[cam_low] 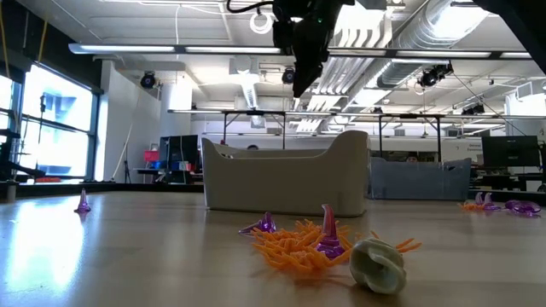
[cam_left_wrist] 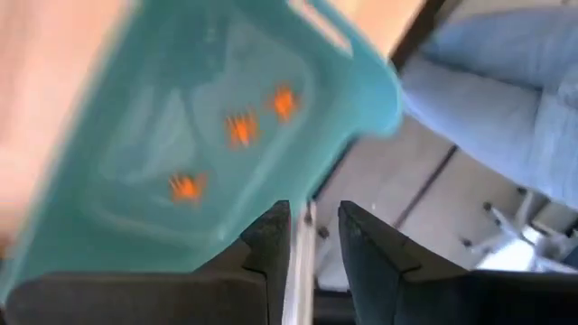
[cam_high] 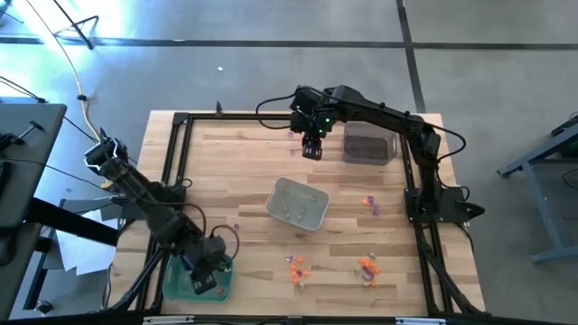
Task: Sort Halloween decoration
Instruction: Put the orange spider toy into the green bin
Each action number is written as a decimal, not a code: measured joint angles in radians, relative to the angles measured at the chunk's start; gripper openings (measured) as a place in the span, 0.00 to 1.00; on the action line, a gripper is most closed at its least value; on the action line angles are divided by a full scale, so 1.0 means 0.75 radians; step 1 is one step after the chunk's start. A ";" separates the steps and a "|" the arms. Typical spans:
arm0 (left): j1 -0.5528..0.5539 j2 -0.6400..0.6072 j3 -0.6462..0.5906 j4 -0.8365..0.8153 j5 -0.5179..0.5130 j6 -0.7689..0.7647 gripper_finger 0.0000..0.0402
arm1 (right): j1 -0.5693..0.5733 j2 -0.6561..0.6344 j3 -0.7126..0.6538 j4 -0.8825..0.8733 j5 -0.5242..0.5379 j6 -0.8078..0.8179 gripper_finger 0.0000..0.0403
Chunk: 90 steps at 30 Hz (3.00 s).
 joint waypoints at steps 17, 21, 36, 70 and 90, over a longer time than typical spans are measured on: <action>0.870 -0.151 0.003 -0.191 -0.508 1.095 0.20 | -0.123 0.136 0.000 0.027 -0.121 -0.010 0.41; 1.099 -0.146 0.003 -0.054 -0.504 1.357 0.20 | -0.153 0.185 0.000 0.064 -0.124 -0.030 0.41; 1.524 -0.142 0.002 0.208 -0.419 1.848 0.20 | -0.320 0.465 0.000 0.165 -0.034 0.332 0.41; 1.761 -0.145 0.001 0.375 -0.301 1.922 0.20 | -0.376 0.590 0.000 0.124 -0.193 0.258 0.41; 1.761 -0.149 0.002 0.375 -0.279 1.874 0.20 | -0.401 0.628 0.004 0.109 -0.191 0.223 0.04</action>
